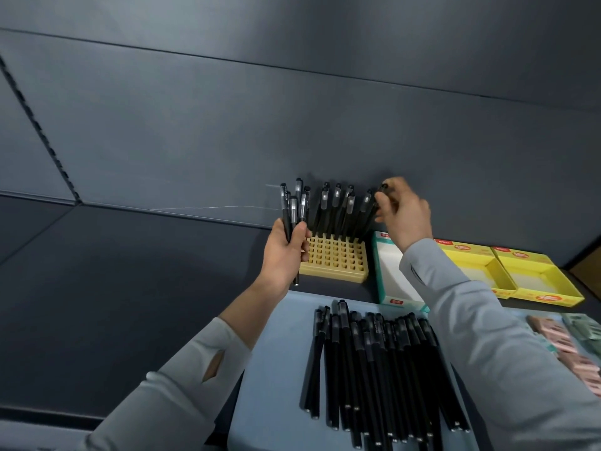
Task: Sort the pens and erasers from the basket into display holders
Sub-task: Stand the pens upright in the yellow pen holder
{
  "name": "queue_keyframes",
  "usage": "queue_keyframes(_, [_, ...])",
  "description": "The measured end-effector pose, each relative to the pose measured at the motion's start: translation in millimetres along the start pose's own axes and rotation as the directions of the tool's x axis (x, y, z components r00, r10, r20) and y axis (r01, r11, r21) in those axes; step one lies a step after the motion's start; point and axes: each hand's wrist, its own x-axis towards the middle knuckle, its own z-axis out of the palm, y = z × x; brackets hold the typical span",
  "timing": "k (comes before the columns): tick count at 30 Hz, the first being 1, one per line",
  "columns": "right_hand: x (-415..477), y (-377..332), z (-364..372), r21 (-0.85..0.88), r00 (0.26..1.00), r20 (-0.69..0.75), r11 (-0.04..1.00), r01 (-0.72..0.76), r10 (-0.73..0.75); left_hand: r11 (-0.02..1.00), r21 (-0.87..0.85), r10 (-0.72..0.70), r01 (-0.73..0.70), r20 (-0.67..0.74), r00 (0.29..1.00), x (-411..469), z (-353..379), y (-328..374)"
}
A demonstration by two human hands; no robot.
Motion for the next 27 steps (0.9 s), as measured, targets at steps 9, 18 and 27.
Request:
queue_keyframes(9, [-9.4,-1.8,4.8,-0.112,0.998,-0.039,0.993,0.036,-0.041,0.999,-0.034,0.012,-0.012,-0.019,1.0,-4.2,-1.0,2.7])
queue_keyframes(18, [-33.7,-72.7,22.9,0.142,0.974,0.205,0.988,0.068,-0.097,0.998,-0.039,0.041,-0.039,0.047,0.998,-12.0,3.0,4.9])
queue_keyframes(27, [-14.4,-58.1,27.7,0.352,0.994,0.081,0.931,-0.098,0.074,0.997,-0.08,0.011,-0.023,-0.145,0.989,-4.4,-26.6,-0.5])
